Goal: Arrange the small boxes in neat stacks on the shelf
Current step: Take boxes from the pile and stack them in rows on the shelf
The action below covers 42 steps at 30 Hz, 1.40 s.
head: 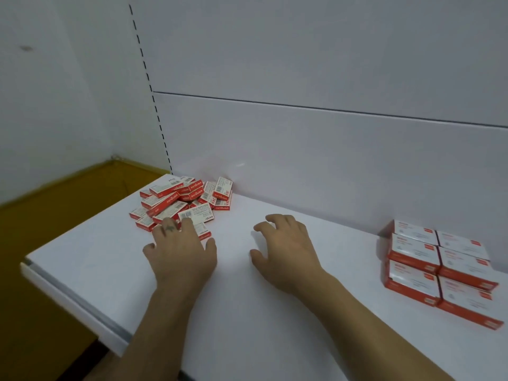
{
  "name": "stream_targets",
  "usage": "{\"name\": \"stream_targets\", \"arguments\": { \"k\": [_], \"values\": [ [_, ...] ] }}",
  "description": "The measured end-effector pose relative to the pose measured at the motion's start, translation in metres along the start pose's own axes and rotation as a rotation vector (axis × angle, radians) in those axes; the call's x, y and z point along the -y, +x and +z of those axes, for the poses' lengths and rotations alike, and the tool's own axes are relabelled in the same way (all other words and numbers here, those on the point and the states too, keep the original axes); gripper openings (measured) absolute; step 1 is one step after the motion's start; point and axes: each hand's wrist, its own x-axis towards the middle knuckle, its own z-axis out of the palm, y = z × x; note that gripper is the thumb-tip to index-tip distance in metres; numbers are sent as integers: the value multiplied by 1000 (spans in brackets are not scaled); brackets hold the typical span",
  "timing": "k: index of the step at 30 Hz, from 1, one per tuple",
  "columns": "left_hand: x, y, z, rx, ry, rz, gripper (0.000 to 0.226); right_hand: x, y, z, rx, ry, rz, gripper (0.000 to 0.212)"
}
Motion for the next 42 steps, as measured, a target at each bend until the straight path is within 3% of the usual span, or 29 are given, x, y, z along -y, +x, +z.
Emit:
{"name": "stream_targets", "arguments": {
  "k": [5, 11, 19, 25, 28, 34, 42],
  "values": [
    [-5, 4, 7, 44, 44, -65, 66, -4, 1, -5, -45, 4, -25, 50],
    [-4, 5, 11, 9, -7, 37, 49, -5, 4, -1, 28, -8, -25, 51],
    [-25, -14, 3, -61, -379, 238, 41, -7, 3, -30, 38, 97, 19, 54],
    [-55, -27, -11, -83, -662, 489, 47, -24, -13, -86, -164, 196, 55, 50],
    [-80, -34, -27, -19, -742, 666, 44, -41, -30, -104, -168, 134, 89, 54],
    [-136, -55, -41, 186, -879, 884, 46, -91, -82, -122, -18, -10, 221, 81],
    [-162, -94, -10, 281, -1048, 902, 46, -131, -134, -99, -223, 93, 321, 75]
  ]
}}
